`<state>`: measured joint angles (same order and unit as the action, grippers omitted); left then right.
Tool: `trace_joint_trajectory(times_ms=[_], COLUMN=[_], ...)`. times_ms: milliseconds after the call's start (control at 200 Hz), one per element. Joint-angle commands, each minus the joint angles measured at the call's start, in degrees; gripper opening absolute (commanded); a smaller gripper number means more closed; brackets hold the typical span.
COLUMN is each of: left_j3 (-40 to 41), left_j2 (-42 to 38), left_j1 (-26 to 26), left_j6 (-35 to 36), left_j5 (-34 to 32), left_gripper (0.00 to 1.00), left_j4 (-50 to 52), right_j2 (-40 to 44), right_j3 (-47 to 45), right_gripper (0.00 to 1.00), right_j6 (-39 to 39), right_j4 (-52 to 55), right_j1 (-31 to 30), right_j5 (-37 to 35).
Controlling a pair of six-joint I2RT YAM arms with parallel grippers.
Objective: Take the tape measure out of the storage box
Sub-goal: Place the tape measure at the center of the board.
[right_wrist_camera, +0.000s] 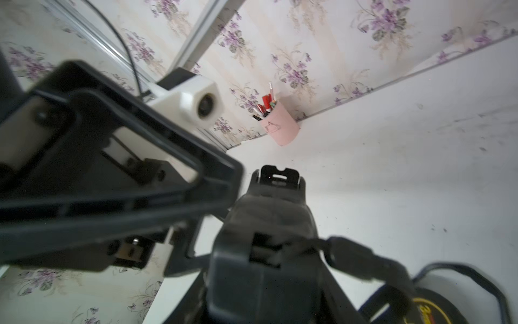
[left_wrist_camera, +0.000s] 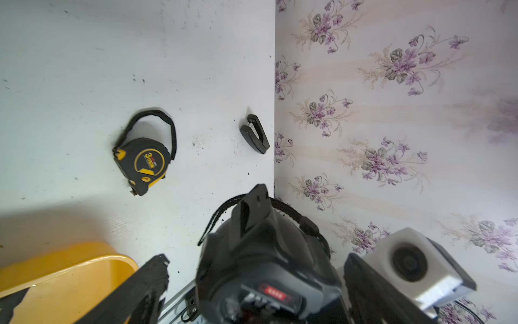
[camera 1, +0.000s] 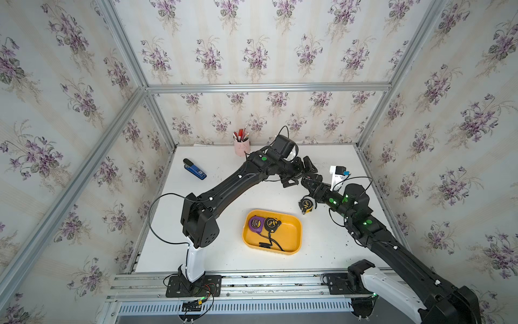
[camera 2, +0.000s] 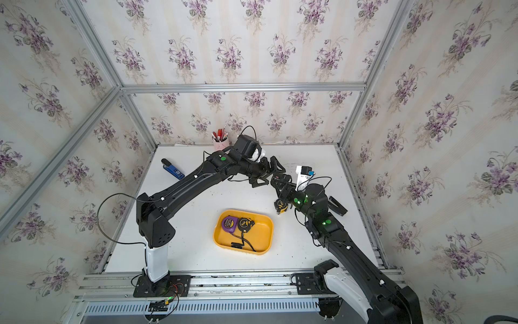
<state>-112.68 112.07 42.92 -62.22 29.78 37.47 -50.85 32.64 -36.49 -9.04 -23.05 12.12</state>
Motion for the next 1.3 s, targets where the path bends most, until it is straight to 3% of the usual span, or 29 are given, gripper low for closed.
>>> trace_joint_trajectory(times_ms=[0,250,495,754,1024,1294], left_j3=[1.37,2.29,-1.15,5.71,9.32,13.27], left_j2=[-2.14,-4.29,-0.63,-0.10,1.61,1.88], left_j1=[-0.73,-1.09,0.61,3.39,6.09,7.47], left_j6=[5.01,19.99,32.38,37.52,41.47,42.53], left_j5=[-2.79,-13.48,-24.19,-25.91,-28.18,-29.70], left_gripper=[1.00,1.00,1.00,1.00,1.00,1.00], left_j4=[2.17,16.72,31.65,33.19,31.84,29.61], right_j2=[2.16,9.08,3.67,-4.68,-10.77,-14.88], right_j3=[-0.47,-1.24,-3.74,-5.39,-6.32,-9.41], right_gripper=[0.33,0.34,0.34,0.34,0.34,0.36], right_j6=[-1.24,-4.30,-4.84,-3.56,-0.35,4.49], right_j4=[10.30,27.14,32.95,27.79,29.76,29.15], right_j1=[0.17,0.56,5.77,7.84,8.55,13.91], right_j5=[-2.75,-3.93,2.53,9.64,13.98,16.41])
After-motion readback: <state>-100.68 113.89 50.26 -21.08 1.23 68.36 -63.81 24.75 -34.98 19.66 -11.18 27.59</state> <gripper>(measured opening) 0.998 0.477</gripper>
